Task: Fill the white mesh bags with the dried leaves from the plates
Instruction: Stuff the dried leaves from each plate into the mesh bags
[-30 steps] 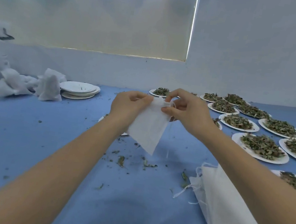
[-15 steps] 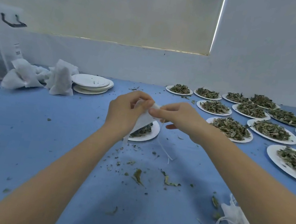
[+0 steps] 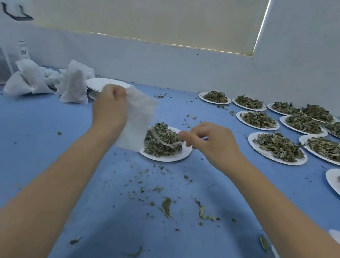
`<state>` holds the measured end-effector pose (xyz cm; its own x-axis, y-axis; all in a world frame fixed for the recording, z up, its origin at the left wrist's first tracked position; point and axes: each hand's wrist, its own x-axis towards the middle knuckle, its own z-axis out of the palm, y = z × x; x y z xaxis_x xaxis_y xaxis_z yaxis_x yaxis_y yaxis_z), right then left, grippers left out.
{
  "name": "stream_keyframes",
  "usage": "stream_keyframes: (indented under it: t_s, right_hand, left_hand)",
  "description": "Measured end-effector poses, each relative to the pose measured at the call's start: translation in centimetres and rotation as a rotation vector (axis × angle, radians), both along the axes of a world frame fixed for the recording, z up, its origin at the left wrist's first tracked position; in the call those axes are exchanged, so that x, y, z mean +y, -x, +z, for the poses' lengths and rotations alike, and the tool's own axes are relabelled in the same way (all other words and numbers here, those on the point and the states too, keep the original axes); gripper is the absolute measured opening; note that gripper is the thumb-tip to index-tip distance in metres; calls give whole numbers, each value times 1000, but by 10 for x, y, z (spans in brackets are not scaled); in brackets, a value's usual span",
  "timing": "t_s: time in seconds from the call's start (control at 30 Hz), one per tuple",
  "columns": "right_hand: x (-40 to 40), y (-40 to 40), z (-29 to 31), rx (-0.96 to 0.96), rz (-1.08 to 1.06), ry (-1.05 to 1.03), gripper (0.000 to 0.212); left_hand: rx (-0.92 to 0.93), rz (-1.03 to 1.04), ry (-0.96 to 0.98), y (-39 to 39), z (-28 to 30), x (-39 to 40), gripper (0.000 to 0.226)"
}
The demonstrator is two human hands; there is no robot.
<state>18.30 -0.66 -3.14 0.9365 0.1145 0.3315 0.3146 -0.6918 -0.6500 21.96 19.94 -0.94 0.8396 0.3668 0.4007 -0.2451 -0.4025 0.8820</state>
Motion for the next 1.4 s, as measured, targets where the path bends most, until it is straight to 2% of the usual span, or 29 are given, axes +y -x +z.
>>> stream_keyframes:
  t_s: [0.1,0.2,0.3,0.43,0.63,0.83,1.0,1.17,1.23,1.3,1.33,1.4]
  right_hand:
    - [-9,4,-1,-13,-53,-217,26]
    - [5,3,10,-131,6,-349,14]
    - [24,3,19,-228,89,-243,7]
    - [30,-4,17,-172,30,-34,14]
    - [27,-6,11,-160,-16,-89,9]
    - [26,-4,11,-164,77,-63,7]
    - [23,-5,3,-128,69,177,24]
    - [15,-5,9,-85,20,237,43]
    - [17,-2,16,-105,30,181,35]
    - [21,3,23,-147,61,15,10]
    - [23,5,27,-141,77,-49,7]
    - [24,6,32,-54,106,-109,14]
  left_hand:
    - [25,-116,21,0,3,11,13]
    - [37,-199,6,8,-2,-2,9]
    - [38,-201,-12,10,-8,-14,13]
    - [45,-219,-21,15,-12,-22,14]
    - [50,-340,4,22,-13,-27,6]
    - [20,-319,56,20,-12,-31,7]
    - [9,-284,123,17,-10,-35,12]
    - [-38,-231,133,20,-15,-35,12]
    - [-24,-226,77,21,-20,-39,11]
    - [-38,-224,40,23,-20,-43,13]
    - [-57,-226,24,25,-19,-44,15]
    - [-101,-240,6,27,-16,-46,15]
